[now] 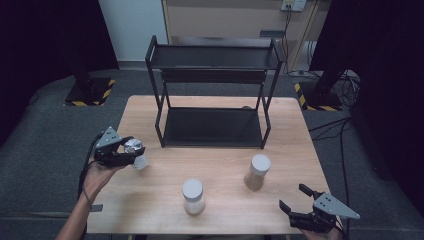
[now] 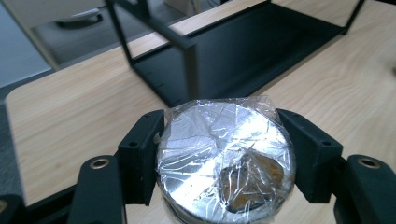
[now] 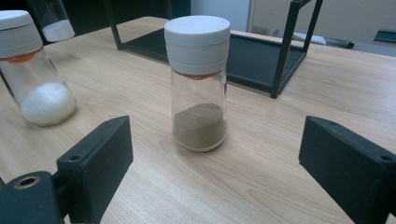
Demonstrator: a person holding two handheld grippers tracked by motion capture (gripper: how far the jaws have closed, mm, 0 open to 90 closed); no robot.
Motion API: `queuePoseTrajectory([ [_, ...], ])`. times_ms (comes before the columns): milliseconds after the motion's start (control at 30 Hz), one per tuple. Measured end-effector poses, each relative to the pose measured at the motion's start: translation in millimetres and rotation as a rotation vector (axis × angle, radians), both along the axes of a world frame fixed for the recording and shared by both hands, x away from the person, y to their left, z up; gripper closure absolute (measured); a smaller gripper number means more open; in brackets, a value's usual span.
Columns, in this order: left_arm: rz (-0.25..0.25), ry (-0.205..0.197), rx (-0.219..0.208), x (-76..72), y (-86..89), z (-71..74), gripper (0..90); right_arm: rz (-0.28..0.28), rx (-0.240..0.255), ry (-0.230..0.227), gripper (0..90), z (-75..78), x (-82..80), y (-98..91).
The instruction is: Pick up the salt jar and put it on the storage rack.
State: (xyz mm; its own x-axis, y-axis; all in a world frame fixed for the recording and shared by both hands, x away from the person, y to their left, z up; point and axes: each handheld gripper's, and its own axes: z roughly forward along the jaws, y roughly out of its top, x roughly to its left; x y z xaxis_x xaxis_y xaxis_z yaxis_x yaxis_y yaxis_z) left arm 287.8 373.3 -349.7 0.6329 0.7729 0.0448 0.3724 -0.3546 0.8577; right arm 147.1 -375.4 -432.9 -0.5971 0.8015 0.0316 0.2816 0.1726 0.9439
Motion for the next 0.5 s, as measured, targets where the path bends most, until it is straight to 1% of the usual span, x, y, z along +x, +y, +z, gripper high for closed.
queuePoseTrajectory([
  [200,-0.066,0.006,-0.015,7.3,-15.8,11.5,34.5,0.001,0.001,-0.001,10.0,-0.1,-0.1,-0.3],
  [367,-0.106,0.003,-0.01,13.7,-31.7,19.2,34.6,0.002,0.001,-0.001,10.0,-0.1,0.0,-0.5],
  [500,-0.129,0.003,-0.011,20.2,-44.7,23.3,34.6,0.003,0.002,-0.001,10.0,-0.2,0.2,-0.7],
])
